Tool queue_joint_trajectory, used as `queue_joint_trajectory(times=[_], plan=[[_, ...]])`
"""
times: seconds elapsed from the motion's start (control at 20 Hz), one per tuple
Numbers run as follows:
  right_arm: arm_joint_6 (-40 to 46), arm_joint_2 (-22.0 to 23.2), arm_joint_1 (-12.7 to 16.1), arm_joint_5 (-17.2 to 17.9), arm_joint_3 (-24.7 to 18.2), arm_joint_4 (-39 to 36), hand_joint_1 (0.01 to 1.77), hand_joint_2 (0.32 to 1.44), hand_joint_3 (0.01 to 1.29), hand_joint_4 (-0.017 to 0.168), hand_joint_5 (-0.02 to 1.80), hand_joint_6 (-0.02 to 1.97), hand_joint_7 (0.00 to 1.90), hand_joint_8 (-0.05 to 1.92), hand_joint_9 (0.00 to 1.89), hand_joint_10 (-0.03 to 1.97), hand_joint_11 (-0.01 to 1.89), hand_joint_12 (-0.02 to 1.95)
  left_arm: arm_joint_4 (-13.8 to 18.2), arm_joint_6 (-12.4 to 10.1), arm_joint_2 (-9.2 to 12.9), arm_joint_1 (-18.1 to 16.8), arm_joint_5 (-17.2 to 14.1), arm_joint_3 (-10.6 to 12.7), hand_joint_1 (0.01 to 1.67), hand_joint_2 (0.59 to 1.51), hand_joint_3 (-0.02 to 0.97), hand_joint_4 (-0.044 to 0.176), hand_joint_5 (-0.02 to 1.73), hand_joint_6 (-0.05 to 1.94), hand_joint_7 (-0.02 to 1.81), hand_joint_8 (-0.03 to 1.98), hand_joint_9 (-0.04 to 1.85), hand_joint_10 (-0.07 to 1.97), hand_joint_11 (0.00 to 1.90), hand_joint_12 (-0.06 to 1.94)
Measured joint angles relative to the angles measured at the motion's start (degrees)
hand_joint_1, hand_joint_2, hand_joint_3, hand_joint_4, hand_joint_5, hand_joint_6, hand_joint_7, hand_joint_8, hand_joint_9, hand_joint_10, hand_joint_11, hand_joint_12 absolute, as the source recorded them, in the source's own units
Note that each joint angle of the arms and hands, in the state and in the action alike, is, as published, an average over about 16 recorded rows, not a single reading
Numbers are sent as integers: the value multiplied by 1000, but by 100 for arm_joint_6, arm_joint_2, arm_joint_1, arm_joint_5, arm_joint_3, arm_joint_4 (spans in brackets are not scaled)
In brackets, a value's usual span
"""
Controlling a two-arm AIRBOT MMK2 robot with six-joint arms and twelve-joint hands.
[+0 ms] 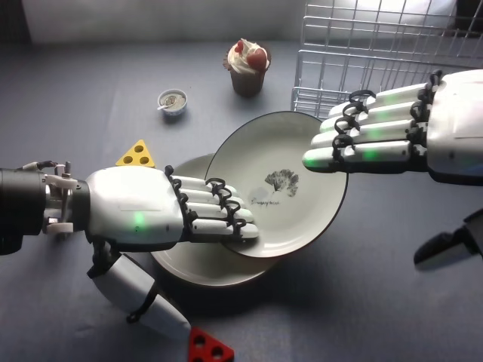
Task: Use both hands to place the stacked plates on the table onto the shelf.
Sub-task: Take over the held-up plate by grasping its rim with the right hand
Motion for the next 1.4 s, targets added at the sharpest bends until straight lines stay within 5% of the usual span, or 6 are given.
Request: queue_joint_trajectory(times=[0.5,1.4], plan=[[-586,-734,-254,-190,584,812,1157,923,17,1,103,16,120,4,160,-2,211,33,32,0,-68,-47,7,63,80,969,15,-4,76,-14,59,-15,84,-19,94,1],[-2564,-1860,-98,202,1436,1040,1255,924,16,3,243,16,203,3,225,-2,277,59,36,3,-117,-55,-93,246,78,965,15,-2,77,-12,60,-14,84,-18,84,-7]])
